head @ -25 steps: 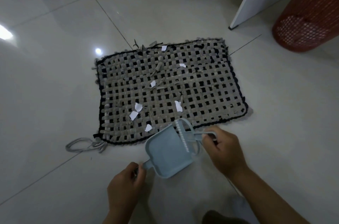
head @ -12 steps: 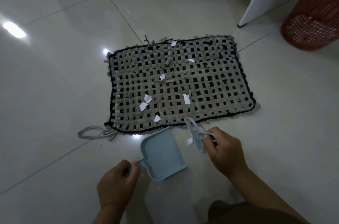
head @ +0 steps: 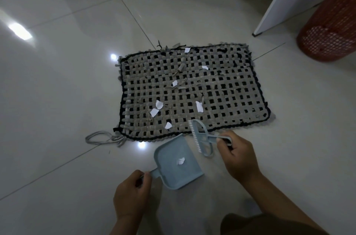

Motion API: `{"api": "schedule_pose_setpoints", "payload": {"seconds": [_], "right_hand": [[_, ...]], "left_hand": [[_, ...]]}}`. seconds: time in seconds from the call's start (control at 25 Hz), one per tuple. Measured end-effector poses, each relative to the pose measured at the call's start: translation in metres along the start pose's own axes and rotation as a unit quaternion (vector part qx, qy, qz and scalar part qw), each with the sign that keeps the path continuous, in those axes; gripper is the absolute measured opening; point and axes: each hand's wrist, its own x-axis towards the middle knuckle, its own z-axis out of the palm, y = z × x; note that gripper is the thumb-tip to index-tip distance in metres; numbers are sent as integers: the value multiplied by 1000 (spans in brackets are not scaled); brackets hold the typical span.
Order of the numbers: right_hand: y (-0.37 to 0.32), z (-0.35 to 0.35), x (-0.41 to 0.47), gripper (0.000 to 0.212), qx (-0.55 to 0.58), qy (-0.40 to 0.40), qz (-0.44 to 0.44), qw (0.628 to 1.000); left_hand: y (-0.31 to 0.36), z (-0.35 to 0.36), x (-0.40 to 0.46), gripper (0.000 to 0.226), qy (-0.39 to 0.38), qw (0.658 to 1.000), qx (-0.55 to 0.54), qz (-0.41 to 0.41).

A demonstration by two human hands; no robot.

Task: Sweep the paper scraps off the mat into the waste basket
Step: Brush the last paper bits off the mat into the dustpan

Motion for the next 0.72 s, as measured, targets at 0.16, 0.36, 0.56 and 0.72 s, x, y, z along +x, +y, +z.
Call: {"api": "schedule_pose_setpoints", "payload": {"seconds": [0.16, 0.36, 0.56, 0.72], "right_hand": [[-11, -7, 37, 34, -55, 35, -36, 997], [-8, -14, 121, 20, -275, -50, 28, 960], [-23, 20, 142, 30, -327, -196, -24, 924], [-50, 49, 122, 33, -243, -246, -62, 936]], "left_hand": [[10, -4, 5, 38, 43, 997, -57, -33], [24, -9, 7, 36, 69, 990, -63, -109], [17, -9, 2, 41, 73, 981, -49, -173], [15, -9, 2, 31, 65, 977, -47, -199]]}}
